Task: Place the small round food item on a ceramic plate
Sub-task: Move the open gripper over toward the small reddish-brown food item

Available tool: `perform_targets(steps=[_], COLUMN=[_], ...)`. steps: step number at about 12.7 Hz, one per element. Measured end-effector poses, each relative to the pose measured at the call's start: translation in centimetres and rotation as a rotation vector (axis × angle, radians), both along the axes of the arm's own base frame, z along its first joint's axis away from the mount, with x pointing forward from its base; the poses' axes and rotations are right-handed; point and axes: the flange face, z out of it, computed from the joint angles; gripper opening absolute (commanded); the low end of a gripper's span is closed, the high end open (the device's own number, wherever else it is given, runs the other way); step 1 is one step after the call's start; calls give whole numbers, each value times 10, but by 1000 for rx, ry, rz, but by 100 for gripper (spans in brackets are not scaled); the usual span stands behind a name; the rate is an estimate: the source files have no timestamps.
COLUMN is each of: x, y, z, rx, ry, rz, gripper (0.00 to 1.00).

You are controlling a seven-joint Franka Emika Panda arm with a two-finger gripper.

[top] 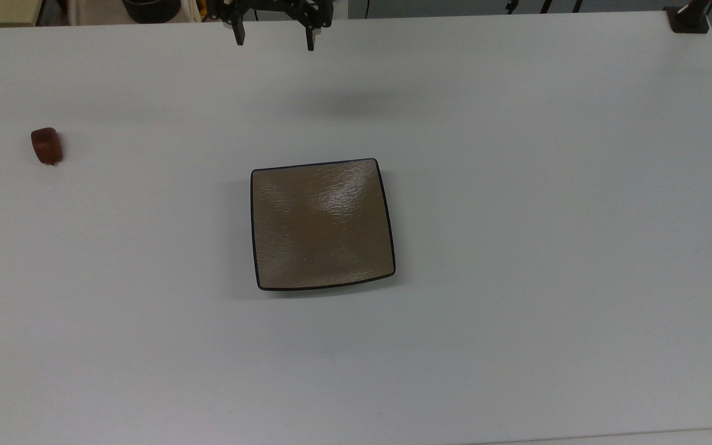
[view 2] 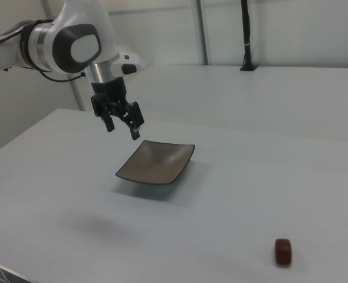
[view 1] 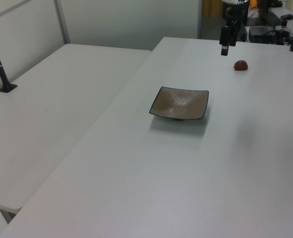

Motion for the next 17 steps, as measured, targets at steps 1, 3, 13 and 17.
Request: perform_targets(steps=[1,3,13,17], x=[2,1,1,-2], y=[0,-1,-16,-33], z=[0,-4,-9,-21], rx=[1,-1,-62,-109], ry=[-11,-4,6,38], rz=[2,4,138,225], gripper=[100,100,100,100])
